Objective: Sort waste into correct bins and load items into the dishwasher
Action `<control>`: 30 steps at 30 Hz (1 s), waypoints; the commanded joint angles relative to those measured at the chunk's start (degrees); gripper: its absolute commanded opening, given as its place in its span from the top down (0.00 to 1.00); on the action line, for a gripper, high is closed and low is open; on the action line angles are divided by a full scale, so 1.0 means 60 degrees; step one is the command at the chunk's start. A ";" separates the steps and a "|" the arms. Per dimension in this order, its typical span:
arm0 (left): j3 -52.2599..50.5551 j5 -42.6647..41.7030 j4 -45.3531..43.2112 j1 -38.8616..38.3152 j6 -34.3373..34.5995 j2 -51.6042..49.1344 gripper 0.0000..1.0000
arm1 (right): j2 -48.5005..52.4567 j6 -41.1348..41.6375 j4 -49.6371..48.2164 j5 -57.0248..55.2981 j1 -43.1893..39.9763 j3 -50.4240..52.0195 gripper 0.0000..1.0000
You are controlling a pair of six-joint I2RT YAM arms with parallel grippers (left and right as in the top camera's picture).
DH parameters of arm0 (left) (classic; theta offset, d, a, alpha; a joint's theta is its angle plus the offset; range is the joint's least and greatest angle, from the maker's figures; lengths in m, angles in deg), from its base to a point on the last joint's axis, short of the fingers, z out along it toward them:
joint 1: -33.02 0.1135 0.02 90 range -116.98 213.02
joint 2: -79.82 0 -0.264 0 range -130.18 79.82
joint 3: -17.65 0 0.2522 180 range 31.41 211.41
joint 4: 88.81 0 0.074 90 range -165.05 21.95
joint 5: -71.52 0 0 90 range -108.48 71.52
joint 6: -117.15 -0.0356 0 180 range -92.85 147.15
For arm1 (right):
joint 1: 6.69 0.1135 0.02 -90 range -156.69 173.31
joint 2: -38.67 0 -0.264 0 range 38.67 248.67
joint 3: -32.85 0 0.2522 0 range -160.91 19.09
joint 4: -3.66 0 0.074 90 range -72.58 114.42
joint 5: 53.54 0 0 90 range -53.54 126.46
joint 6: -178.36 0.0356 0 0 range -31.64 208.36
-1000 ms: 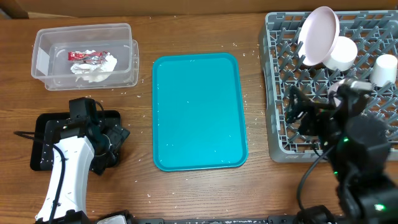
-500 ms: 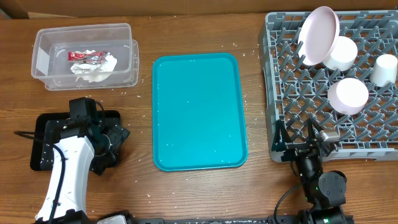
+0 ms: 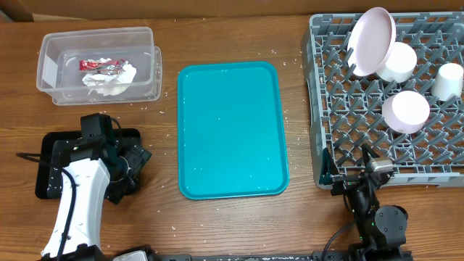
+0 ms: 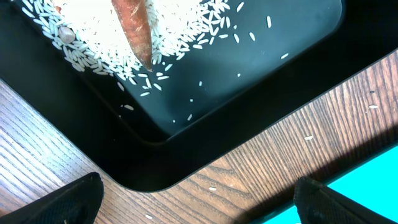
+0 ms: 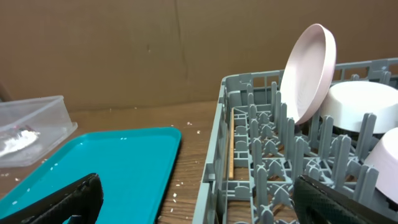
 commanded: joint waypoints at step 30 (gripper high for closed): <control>-0.0051 0.0106 -0.0007 -0.0153 -0.0681 0.0102 0.00 | -0.0113 -0.0306 -0.0069 0.0117 -0.0069 0.0098 0.00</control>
